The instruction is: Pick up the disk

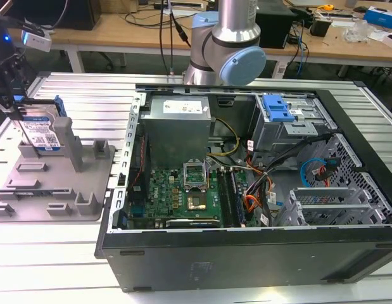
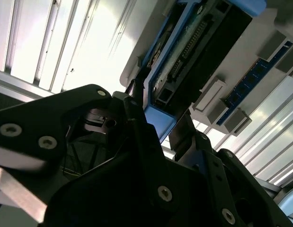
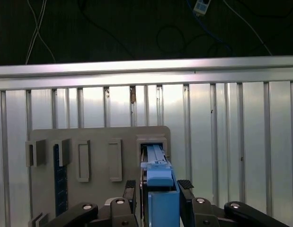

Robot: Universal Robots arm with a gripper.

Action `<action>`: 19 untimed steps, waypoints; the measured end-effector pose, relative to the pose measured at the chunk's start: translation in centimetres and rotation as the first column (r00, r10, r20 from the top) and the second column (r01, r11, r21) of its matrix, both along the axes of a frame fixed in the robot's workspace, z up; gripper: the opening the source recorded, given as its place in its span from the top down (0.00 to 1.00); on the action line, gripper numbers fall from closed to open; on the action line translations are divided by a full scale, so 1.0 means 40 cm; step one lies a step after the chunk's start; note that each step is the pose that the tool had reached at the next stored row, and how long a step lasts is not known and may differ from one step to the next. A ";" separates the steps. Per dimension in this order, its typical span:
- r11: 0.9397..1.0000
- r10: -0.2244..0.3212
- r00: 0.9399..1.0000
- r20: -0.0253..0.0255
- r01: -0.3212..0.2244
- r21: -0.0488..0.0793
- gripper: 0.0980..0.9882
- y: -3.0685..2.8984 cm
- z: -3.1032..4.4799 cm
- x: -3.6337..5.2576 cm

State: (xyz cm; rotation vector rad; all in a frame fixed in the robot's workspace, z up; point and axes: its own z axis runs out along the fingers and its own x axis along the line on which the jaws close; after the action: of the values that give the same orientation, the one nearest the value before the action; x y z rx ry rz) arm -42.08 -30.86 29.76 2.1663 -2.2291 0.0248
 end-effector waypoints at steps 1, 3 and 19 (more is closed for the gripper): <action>1.000 0.000 1.000 0.000 0.000 0.000 0.59 0.000 0.000 0.000; 1.000 0.000 1.000 0.000 0.000 0.000 0.59 0.000 -0.001 0.000; 1.000 0.000 1.000 0.000 0.000 0.000 0.70 0.002 -0.001 0.000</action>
State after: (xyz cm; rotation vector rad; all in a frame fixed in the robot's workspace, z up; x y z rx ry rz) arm -42.08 -30.80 29.70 2.1663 -2.2291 0.0248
